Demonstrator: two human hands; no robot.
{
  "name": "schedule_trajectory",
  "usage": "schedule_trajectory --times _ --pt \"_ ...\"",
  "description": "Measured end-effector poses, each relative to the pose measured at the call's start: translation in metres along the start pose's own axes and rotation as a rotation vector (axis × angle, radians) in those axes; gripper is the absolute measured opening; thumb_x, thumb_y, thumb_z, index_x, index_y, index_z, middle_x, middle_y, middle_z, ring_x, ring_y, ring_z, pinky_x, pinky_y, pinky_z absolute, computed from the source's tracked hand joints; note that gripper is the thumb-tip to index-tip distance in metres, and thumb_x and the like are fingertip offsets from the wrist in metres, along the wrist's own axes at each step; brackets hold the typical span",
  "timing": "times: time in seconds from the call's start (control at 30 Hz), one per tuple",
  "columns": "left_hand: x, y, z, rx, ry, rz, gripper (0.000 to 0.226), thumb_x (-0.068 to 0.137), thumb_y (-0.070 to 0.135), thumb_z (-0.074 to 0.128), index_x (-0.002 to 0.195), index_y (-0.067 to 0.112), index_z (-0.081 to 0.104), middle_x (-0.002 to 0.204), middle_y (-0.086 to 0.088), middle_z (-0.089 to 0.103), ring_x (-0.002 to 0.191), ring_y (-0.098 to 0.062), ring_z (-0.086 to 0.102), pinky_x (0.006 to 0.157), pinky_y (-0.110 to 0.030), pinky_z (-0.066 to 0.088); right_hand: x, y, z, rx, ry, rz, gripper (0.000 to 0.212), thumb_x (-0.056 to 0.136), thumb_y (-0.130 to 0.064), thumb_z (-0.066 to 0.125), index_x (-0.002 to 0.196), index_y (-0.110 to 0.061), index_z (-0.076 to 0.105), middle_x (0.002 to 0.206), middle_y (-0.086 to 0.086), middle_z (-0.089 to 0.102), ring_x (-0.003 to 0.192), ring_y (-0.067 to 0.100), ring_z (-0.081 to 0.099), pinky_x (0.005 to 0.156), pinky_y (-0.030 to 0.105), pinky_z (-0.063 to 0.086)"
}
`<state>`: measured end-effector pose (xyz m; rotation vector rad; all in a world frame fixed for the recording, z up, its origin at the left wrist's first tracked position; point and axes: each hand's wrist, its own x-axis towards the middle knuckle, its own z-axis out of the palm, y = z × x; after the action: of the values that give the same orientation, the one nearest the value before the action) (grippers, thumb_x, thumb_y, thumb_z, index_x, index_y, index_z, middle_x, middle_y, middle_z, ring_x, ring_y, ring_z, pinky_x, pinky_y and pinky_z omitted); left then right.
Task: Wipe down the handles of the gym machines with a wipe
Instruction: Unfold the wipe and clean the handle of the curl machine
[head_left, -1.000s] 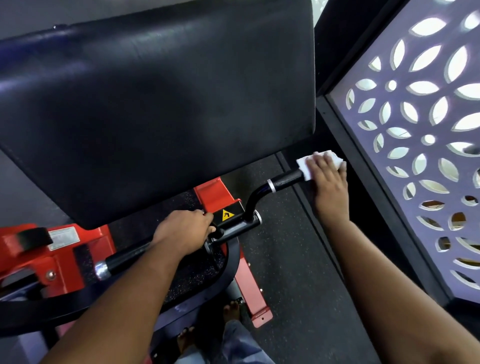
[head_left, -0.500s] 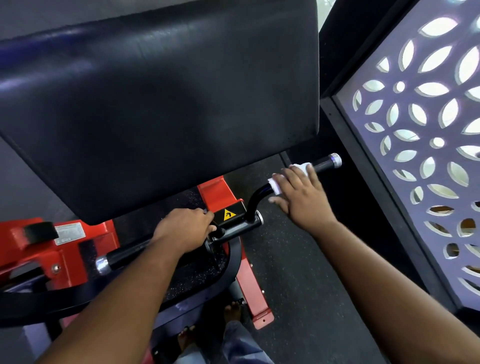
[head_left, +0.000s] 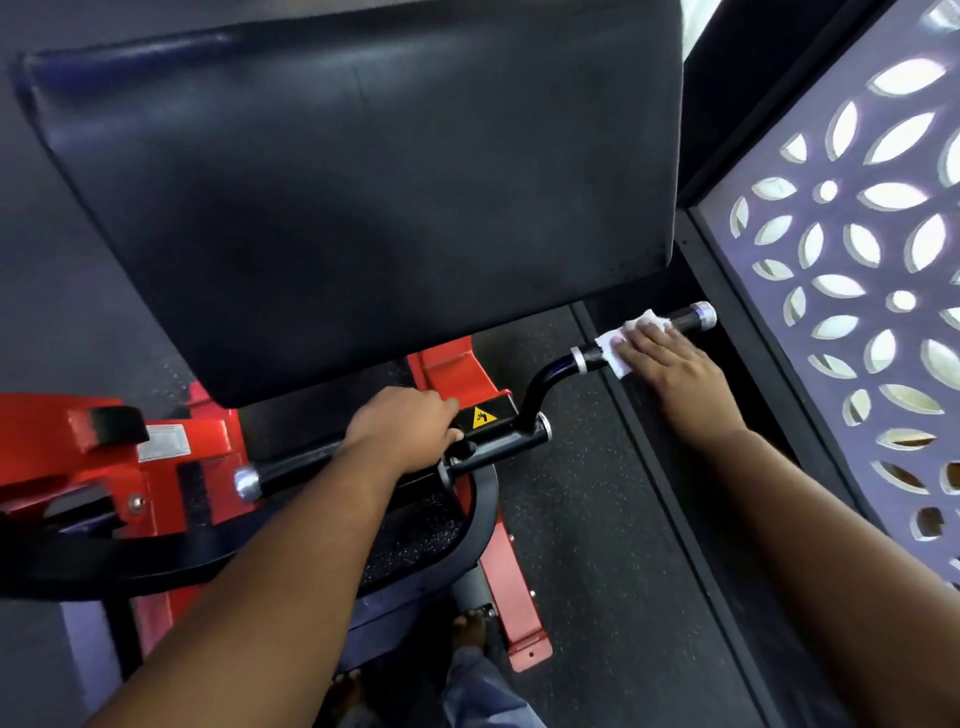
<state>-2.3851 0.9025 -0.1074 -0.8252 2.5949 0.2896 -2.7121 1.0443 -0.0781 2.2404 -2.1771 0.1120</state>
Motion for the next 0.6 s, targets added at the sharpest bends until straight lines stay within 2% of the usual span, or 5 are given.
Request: schedule_trajectory --times 0.1,0.2,0.3,0.43,0.6 --pt "-0.009 0.000 -0.004 -0.028 0.048 0.004 0.038 0.104 0.052 0.046 0.121 0.019 0.056 0.117 -0.003 0.062 0.102 -0.030 0.066 0.067 -0.040 0.045 -0.010 -0.046 -0.003 0.210 -0.090 0.072 0.047 0.095 -0.004 0.055 0.139 -0.018 0.062 0.147 0.002 0.057 0.140 0.021 0.049 0.112 0.032 0.040" --pt "-0.036 -0.010 -0.008 -0.066 0.179 -0.054 0.040 0.104 0.054 0.044 0.125 0.022 0.056 0.121 -0.001 0.057 0.106 -0.027 0.064 0.066 -0.039 0.043 -0.013 -0.106 -0.003 0.470 0.071 0.265 0.049 0.087 0.007 0.062 0.128 -0.019 0.069 0.131 -0.001 0.069 0.119 0.022 0.066 0.096 0.026 0.047" --pt "-0.084 -0.036 -0.001 -0.032 0.259 -0.152 0.041 0.103 0.053 0.044 0.129 0.023 0.056 0.124 -0.001 0.057 0.111 -0.025 0.060 0.080 -0.043 0.050 -0.004 -0.175 0.002 0.731 0.228 0.394 0.045 0.094 0.006 0.055 0.130 -0.018 0.068 0.131 -0.005 0.069 0.120 0.011 0.065 0.103 0.022 0.046" --pt "-0.159 -0.081 0.024 -0.068 0.268 -0.278 0.048 0.104 0.051 0.033 0.134 0.021 0.057 0.129 -0.003 0.060 0.115 -0.027 0.060 0.088 -0.045 0.050 0.024 -0.263 0.014 0.817 0.252 0.314 0.049 0.093 0.005 0.049 0.134 -0.017 0.064 0.139 -0.004 0.063 0.134 0.014 0.055 0.115 0.031 0.039" --pt "-0.190 -0.090 0.028 -0.153 0.218 -0.289 0.051 0.109 0.043 0.033 0.155 0.021 0.039 0.147 0.000 0.053 0.128 -0.026 0.055 0.097 -0.045 0.047 0.048 -0.353 0.045 0.552 0.027 0.108 0.054 0.092 0.001 0.048 0.144 -0.012 0.054 0.150 0.007 0.051 0.147 0.032 0.035 0.122 0.056 0.023"
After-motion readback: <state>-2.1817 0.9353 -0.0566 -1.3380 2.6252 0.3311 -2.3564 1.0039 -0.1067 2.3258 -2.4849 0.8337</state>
